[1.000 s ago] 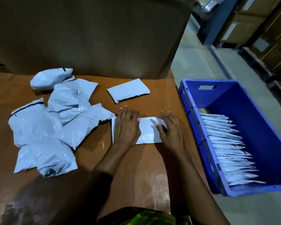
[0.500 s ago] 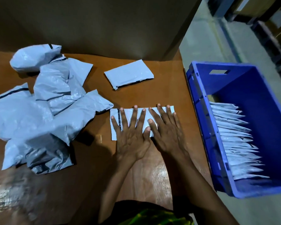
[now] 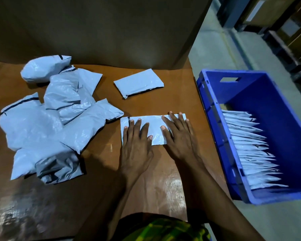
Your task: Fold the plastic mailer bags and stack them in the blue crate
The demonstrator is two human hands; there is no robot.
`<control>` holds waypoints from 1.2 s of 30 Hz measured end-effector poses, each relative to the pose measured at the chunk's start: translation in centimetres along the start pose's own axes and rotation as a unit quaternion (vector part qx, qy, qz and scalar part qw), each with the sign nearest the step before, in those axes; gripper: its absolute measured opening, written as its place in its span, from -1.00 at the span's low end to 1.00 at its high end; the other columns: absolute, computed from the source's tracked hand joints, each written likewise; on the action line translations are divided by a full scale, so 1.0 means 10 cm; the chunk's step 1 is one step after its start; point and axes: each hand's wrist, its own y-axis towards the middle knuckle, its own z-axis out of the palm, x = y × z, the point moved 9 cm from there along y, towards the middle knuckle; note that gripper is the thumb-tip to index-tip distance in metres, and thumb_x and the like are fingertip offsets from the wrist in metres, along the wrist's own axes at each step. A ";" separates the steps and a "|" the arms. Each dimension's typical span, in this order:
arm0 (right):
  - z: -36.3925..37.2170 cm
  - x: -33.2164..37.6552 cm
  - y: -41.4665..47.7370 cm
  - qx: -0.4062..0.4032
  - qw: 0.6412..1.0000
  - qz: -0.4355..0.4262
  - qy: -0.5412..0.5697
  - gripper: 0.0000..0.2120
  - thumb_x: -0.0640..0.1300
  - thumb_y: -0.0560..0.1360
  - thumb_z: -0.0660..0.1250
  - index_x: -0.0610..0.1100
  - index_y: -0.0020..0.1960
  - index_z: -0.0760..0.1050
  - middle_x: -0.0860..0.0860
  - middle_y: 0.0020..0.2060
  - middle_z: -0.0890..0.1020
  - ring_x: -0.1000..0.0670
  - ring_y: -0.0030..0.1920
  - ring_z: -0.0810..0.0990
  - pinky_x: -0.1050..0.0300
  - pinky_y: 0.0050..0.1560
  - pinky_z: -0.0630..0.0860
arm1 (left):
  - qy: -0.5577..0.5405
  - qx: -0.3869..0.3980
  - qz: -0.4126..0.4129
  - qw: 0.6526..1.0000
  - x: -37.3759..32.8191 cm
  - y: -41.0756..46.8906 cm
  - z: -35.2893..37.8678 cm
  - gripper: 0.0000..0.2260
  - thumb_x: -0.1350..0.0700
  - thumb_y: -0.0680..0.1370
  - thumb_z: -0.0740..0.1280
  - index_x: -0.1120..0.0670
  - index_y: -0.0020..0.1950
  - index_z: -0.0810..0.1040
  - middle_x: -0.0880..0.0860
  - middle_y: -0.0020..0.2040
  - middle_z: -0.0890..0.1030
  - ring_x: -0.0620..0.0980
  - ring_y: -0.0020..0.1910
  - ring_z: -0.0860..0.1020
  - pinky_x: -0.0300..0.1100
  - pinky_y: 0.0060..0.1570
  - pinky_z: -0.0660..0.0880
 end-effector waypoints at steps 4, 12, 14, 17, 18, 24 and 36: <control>-0.33 0.19 -0.17 -0.144 0.989 0.007 0.022 -0.74 -0.03 0.71 0.21 0.00 0.30 0.61 0.05 0.21 0.61 -0.06 0.23 0.53 -0.01 0.25 0.36 | -0.001 -0.076 0.043 0.996 -0.08 -0.16 -0.23 -0.68 0.24 0.59 0.38 0.12 0.34 0.59 0.16 0.32 0.58 0.20 0.34 0.51 0.13 0.28 0.45; -0.31 0.14 -0.43 -0.160 0.987 -0.002 0.022 -0.80 -0.12 0.66 0.36 -0.08 0.24 0.67 -0.01 0.14 0.66 -0.07 0.20 0.59 0.43 0.32 0.13 | -0.012 -0.035 0.119 0.992 -0.50 -0.04 -0.17 -0.63 0.27 0.56 0.16 0.15 0.30 0.59 0.15 0.30 0.57 0.18 0.33 0.49 0.09 0.28 0.45; -0.32 0.15 -0.42 -0.153 0.988 0.010 0.036 -0.79 -0.14 0.64 0.38 -0.07 0.24 0.68 0.01 0.14 0.67 -0.05 0.19 0.59 0.47 0.30 0.12 | 0.016 0.006 0.113 0.993 -0.53 -0.01 -0.05 -0.60 0.25 0.53 0.14 0.15 0.31 0.57 0.17 0.33 0.56 0.20 0.36 0.48 0.12 0.28 0.45; -0.32 0.09 -0.33 -0.115 0.991 0.018 0.063 -0.82 -0.13 0.61 0.40 -0.02 0.18 0.70 0.07 0.09 0.68 -0.01 0.14 0.57 0.43 0.19 0.27 | 0.041 0.038 0.091 0.994 -0.51 0.01 0.05 -0.58 0.20 0.53 0.09 0.13 0.31 0.57 0.16 0.33 0.56 0.21 0.36 0.49 0.14 0.29 0.46; -0.34 0.06 -0.26 -0.093 0.993 0.014 0.068 -0.83 -0.10 0.61 0.40 0.00 0.15 0.71 0.08 0.06 0.69 -0.01 0.12 0.57 0.33 0.12 0.37 | 0.042 0.043 0.091 0.994 -0.51 0.01 0.06 -0.60 0.23 0.51 0.16 0.13 0.31 0.57 0.16 0.34 0.56 0.22 0.37 0.49 0.14 0.30 0.46; -0.50 -0.10 0.20 -0.050 0.998 -0.017 0.044 -0.84 -0.22 0.53 0.46 -0.15 0.09 0.73 -0.08 0.00 0.71 -0.16 0.06 0.62 0.06 -0.05 0.55 | 0.019 0.058 0.086 0.994 -0.45 0.00 0.06 -0.50 0.36 0.35 0.36 0.14 0.28 0.59 0.15 0.35 0.56 0.23 0.38 0.49 0.14 0.27 0.47; -0.31 0.27 0.41 0.009 0.999 -0.039 0.019 -0.85 -0.15 0.54 0.45 -0.04 0.05 0.77 -0.03 0.00 0.71 -0.13 0.00 0.63 0.12 -0.21 0.44 | -0.013 0.059 0.077 0.995 -0.44 0.00 0.03 -0.51 0.20 0.45 0.08 0.14 0.28 0.61 0.11 0.32 0.59 0.18 0.35 0.51 0.11 0.25 0.50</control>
